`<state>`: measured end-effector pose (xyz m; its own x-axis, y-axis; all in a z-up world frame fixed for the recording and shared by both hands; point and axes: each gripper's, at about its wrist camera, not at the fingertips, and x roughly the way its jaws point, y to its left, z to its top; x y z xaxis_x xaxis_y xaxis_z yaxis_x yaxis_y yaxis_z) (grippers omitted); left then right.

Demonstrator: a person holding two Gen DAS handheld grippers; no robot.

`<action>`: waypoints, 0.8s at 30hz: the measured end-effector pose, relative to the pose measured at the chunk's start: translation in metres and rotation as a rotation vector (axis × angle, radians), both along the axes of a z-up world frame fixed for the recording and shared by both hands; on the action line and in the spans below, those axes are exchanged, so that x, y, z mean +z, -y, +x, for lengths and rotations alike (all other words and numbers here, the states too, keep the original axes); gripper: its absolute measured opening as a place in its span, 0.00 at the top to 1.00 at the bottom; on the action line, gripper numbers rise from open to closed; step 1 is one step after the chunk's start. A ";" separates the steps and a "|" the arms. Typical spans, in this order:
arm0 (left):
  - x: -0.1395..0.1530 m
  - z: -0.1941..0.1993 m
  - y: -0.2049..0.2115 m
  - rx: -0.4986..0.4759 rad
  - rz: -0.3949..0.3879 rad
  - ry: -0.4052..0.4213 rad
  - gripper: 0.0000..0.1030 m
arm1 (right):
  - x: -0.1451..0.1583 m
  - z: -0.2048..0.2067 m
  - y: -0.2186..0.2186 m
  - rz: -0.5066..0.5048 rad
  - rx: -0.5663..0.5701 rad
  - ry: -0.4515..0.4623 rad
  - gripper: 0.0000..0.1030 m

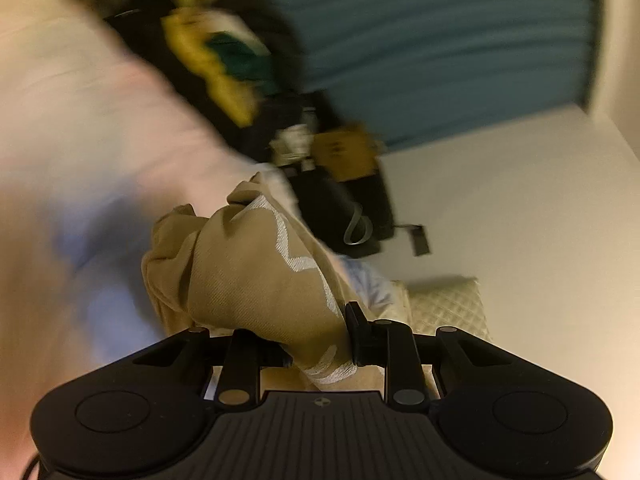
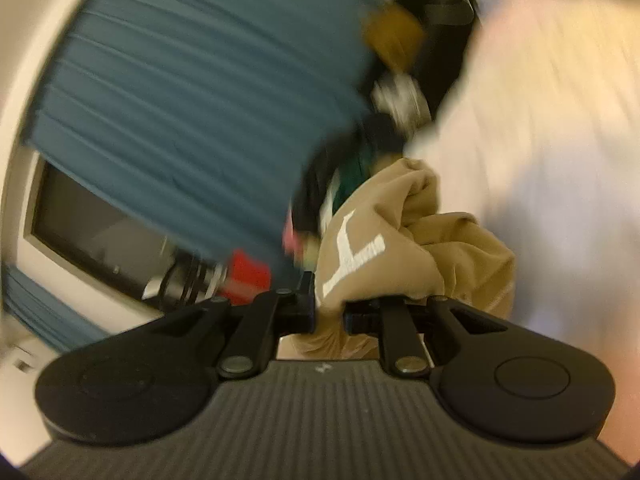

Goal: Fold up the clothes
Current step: 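Open both grippers and set the folded T-shirt flat on the duvet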

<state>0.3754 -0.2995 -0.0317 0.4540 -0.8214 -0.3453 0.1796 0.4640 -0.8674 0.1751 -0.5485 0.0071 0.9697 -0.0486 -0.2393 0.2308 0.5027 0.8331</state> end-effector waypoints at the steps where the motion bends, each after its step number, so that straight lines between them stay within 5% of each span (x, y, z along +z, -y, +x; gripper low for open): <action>1: -0.009 0.005 0.013 -0.006 0.020 0.027 0.74 | -0.010 0.004 0.006 -0.040 -0.017 -0.006 0.84; 5: -0.079 0.017 0.040 -0.073 0.162 0.024 0.74 | -0.081 0.017 0.022 -0.098 -0.053 -0.125 0.84; 8: -0.132 0.014 0.046 -0.133 0.297 0.013 0.75 | -0.147 0.014 0.028 0.008 -0.034 -0.249 0.84; 11: -0.157 0.001 0.044 -0.157 0.355 0.040 0.72 | -0.183 0.004 0.023 0.054 -0.006 -0.305 0.84; 15: -0.154 -0.001 0.051 -0.174 0.442 0.089 0.62 | -0.200 -0.009 0.023 0.179 -0.013 -0.314 0.81; 18: -0.127 -0.023 0.041 -0.187 0.527 0.098 0.40 | -0.205 -0.020 0.030 0.325 -0.026 -0.337 0.80; 20: -0.103 -0.044 0.028 -0.186 0.566 0.137 0.24 | -0.189 -0.028 0.024 0.332 -0.022 -0.374 0.80; 24: -0.056 -0.086 0.004 -0.184 0.643 0.215 0.18 | -0.144 -0.049 0.007 0.239 0.003 -0.419 0.80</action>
<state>0.2892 -0.3032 -0.0873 0.4403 -0.5541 -0.7065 0.4409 0.8189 -0.3675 0.1264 -0.5552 -0.1366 0.7874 0.0582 -0.6137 0.5702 0.3095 0.7609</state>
